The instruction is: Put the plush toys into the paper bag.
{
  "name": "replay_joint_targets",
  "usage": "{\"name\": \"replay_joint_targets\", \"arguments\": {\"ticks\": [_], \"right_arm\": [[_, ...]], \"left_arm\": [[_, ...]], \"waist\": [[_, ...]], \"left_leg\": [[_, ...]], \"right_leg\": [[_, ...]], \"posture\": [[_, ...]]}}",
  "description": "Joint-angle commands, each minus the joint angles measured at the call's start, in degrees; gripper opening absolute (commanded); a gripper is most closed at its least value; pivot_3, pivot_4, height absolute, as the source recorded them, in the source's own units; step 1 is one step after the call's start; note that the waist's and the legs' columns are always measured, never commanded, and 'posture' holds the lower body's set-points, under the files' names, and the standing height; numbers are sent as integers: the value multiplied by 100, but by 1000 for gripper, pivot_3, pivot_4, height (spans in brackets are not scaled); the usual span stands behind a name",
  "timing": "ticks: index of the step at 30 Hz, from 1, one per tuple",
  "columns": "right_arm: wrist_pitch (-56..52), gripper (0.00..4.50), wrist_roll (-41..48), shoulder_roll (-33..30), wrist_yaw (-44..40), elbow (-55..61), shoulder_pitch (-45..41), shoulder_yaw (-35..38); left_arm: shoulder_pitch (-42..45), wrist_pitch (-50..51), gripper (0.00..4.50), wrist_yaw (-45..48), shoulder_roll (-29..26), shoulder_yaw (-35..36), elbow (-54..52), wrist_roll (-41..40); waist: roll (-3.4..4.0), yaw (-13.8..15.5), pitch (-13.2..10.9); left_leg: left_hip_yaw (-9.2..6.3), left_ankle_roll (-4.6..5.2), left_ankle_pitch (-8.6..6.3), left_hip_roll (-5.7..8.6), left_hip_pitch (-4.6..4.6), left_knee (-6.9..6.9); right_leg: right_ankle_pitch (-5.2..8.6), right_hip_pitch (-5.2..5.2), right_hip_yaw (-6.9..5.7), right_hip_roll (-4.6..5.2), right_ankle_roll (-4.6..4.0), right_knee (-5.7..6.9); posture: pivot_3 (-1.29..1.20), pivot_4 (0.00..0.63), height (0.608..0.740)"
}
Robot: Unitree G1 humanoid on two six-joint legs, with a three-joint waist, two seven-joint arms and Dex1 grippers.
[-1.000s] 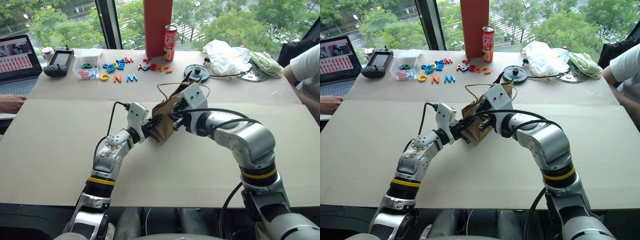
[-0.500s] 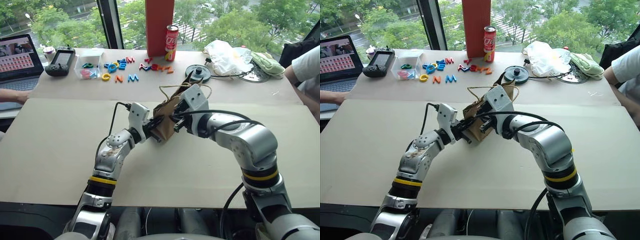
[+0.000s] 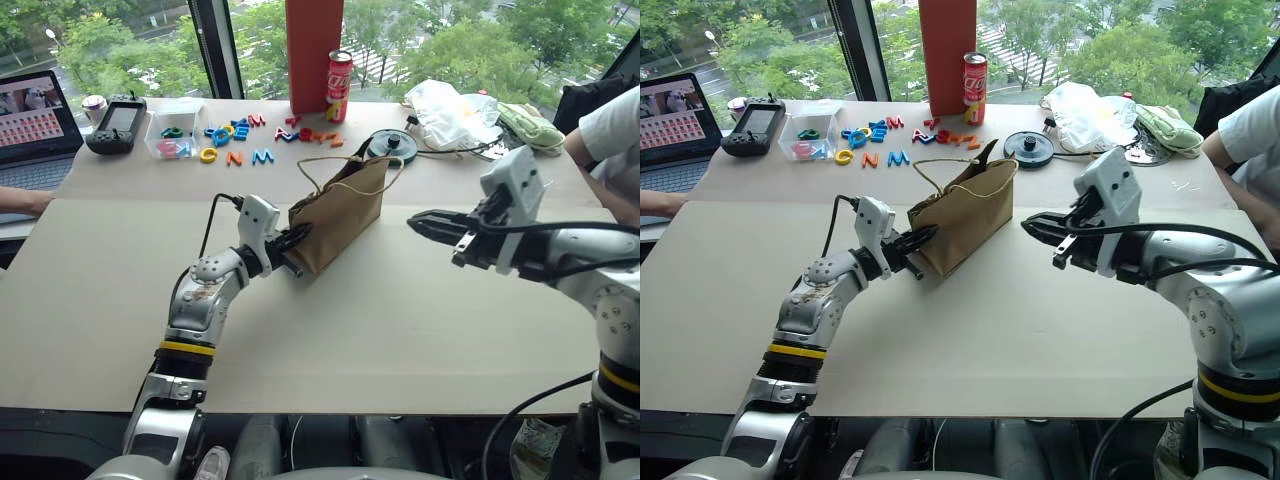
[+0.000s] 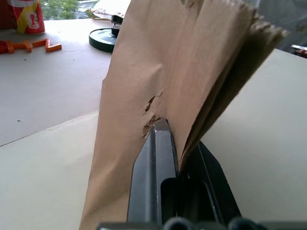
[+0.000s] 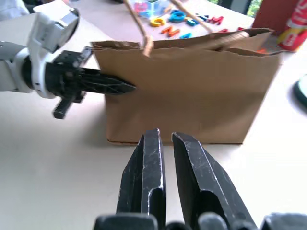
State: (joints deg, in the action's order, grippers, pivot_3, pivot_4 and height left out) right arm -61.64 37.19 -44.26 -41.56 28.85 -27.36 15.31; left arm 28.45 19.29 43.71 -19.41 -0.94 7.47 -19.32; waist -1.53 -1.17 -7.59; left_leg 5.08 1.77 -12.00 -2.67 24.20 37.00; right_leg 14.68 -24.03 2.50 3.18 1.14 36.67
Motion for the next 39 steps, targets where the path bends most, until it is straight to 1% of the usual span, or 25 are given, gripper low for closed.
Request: {"name": "replay_joint_targets", "arguments": {"ticks": [1,3,4,6,9,11,12,15,18,21,25,29,30,32,36,39], "right_arm": [[461,564,228,-125,-386,-109,7,223],[591,564,233,-185,-533,-172,38,195],[679,564,228,-214,-623,-209,57,177],[843,564,210,-283,-757,-294,102,155],[1016,564,145,-401,-870,-429,133,95],[1084,564,-125,-768,-1025,-456,200,-205],[1054,564,-115,-878,-1087,-464,197,-273],[1143,564,-105,-1164,-1385,-550,324,-372],[1302,564,-202,-1441,-1675,-570,495,-501],[1319,564,-138,-1537,-1788,-534,508,-523],[1409,564,-370,-1621,-1776,-626,553,-659],[1457,564,-378,-1587,-1729,-629,541,-705],[1464,564,-384,-1582,-1715,-636,531,-720],[1489,564,-398,-1571,-1694,-648,530,-747],[1548,564,-436,-1553,-1671,-670,536,-787],[1566,564,-478,-1586,-1691,-675,563,-775]], "left_arm": [[133,-83,29,1046,-549,283,-296,-531],[200,113,29,1601,-908,424,-377,-864],[236,249,29,2011,-1178,466,-419,-1037],[256,341,29,2626,-1587,438,-437,-1204],[219,243,29,3242,-1942,340,-379,-1250],[22,28,29,3690,-2080,142,-409,-1149],[-125,-113,29,3911,-2124,8,-461,-1069],[-349,-741,29,4249,-2036,-313,-375,-745],[-223,-1298,29,4264,-1781,-486,103,-455],[-41,-1583,29,4273,-1625,-554,547,-280],[132,-1782,29,4160,-1489,-531,922,-157],[284,-1912,934,3923,-1369,-464,1193,-35],[309,-1942,1516,3904,-1350,-461,1238,-12],[335,-1965,2117,3864,-1317,-471,1293,21],[354,-1949,2117,3749,-1227,-487,1323,61],[323,-1830,2117,3817,-1274,-503,1184,34]], "waist": [[1,-7,0],[1,14,-1],[1,23,-1],[2,34,-1],[3,44,-1],[4,73,-2],[4,77,-2],[4,71,-2],[4,121,-2],[4,133,-2],[4,128,-2],[4,120,-2],[4,123,-2],[4,127,-2],[4,131,-2],[4,132,-2]], "left_leg": [[0,0,0,-6,0,-3],[-2,0,0,-7,0,-4],[-2,0,0,-8,2,-3],[1,0,0,-6,5,-2],[6,0,0,-5,2,-2],[7,0,0,-3,2,-1],[9,0,0,-1,2,-1],[15,0,0,-3,3,-2],[14,0,0,-3,6,-1],[14,0,0,-2,4,11],[12,0,0,-3,2,17],[12,1,0,-4,4,16],[11,1,0,-4,5,16],[10,1,0,-4,6,16],[10,1,0,-3,6,17],[10,1,0,-3,6,17]], "right_leg": [[1,-2,0,-7,-2,0],[3,-5,-2,-8,-6,5],[3,-4,-3,-8,-6,4],[3,-4,-3,-3,-6,1],[4,1,-3,7,-4,-2],[5,2,-4,9,-2,-3],[5,1,-5,12,-2,-4],[5,-1,-4,13,-2,-5],[6,-2,-7,11,-3,-6],[5,1,-5,6,-3,-1],[5,3,-4,6,-3,3],[5,0,-3,4,-3,3],[5,-1,-4,4,-3,5],[5,0,-5,5,-3,4],[5,0,-4,6,-2,4],[5,0,-4,5,-2,5]], "posture": [[0,150,739],[0,150,739],[0,150,739],[0,150,739],[0,150,739],[0,150,739],[0,150,739],[0,150,739],[0,150,739],[0,150,739],[0,150,739],[0,150,739],[0,150,739],[0,150,739],[0,150,739],[0,150,739]]}}
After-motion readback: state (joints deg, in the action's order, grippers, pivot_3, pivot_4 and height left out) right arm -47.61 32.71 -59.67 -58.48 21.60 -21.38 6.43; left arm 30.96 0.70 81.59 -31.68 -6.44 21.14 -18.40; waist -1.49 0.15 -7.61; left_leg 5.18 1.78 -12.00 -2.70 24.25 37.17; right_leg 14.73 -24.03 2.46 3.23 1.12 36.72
